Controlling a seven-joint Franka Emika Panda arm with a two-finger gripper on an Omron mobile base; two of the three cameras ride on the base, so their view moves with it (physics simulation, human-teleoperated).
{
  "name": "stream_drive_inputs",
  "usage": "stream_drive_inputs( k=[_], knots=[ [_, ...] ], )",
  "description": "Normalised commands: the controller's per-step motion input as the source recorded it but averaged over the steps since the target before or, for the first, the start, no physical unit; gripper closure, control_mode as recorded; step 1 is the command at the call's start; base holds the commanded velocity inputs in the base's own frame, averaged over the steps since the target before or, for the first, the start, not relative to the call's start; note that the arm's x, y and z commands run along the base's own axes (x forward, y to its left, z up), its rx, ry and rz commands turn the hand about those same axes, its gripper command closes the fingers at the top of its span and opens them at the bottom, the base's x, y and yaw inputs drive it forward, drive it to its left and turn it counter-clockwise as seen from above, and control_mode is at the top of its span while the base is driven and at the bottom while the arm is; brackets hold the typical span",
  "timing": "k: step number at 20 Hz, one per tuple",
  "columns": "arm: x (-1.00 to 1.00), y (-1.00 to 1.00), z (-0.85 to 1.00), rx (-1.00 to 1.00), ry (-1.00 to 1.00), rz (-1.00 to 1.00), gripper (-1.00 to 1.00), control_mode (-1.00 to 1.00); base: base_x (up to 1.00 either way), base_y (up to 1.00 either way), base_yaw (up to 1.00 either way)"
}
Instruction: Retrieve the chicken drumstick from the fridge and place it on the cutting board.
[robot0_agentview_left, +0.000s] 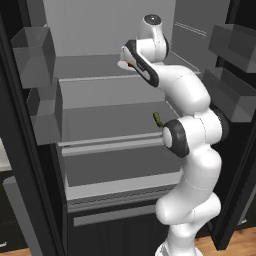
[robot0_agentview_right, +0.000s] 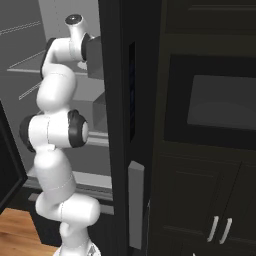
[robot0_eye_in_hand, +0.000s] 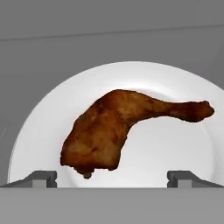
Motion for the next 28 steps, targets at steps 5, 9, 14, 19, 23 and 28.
stream_drive_inputs(
  k=[5,9,14,19,23,28],
  knots=[
    [0.46,0.12,0.0,0.0,0.11,0.0,-1.0,-1.0,0.0,0.0,0.0],
    [0.41,0.04,0.0,-0.02,0.13,-0.03,-1.0,-1.0,0.0,0.0,0.0],
    [0.2,0.0,0.0,-0.01,0.06,-0.01,-1.0,-1.0,0.0,0.0,0.0],
    [0.0,0.0,0.0,0.0,0.0,0.0,-1.0,-1.0,0.0,0.0,0.0],
    [0.0,0.0,-0.01,0.0,0.0,0.0,-1.0,-1.0,0.0,0.0,0.0],
    [0.0,0.0,-0.14,0.03,0.03,0.0,-1.0,-1.0,0.0,0.0,0.0]
  ],
)
